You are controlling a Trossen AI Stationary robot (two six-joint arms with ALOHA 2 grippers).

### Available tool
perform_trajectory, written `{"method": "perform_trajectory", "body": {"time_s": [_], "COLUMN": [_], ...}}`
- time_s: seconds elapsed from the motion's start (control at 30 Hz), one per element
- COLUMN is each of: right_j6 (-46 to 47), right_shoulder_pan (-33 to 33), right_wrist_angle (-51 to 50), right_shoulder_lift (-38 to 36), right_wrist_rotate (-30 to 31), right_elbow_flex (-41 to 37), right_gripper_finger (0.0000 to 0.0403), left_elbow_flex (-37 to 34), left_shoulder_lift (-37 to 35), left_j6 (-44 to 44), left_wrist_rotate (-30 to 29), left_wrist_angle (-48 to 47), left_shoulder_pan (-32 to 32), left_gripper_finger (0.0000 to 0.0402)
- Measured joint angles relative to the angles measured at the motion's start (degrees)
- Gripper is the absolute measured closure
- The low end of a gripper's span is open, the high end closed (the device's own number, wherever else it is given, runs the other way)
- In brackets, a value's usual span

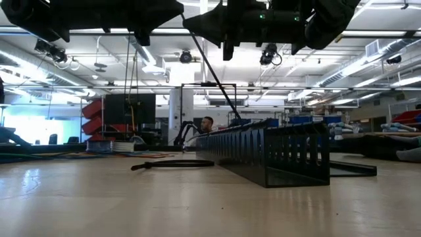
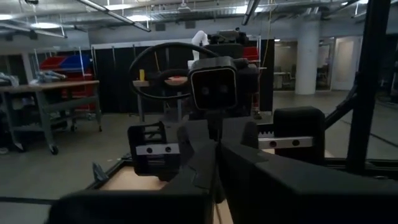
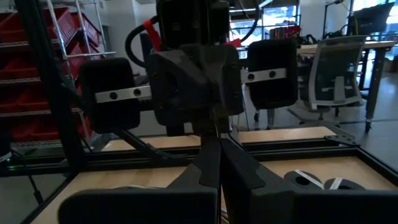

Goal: Ziptie cables
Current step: Wrap the black zip tie on the cable

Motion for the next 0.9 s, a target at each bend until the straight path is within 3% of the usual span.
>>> {"method": "perform_trajectory", "body": {"time_s": [0.27,0.67,0.9], "right_j6": [-1.9,6.0,9.2], "right_shoulder_pan": [-0.4,-2.0,-3.6], "right_wrist_angle": [0.3,-1.4,0.0], "right_shoulder_lift": [0.0,-0.3,-3.8], "right_wrist_rotate": [-0.3,-1.4,2.2], "right_elbow_flex": [0.0,0.0,0.0], "right_gripper_finger": [0.0392,0.0268,0.0246], "left_elbow_flex": [0.2,0.3,0.3], "left_shoulder_lift": [0.0,0.0,-1.8], "left_j6": [2.0,9.1,16.0], "left_wrist_rotate": [-0.3,-2.3,-4.8], "left_wrist_angle": [0.5,0.0,-6.1], "left_shoulder_pan": [0.2,1.2,0.4], "left_gripper_finger": [0.0401,0.0401,0.0401]}}
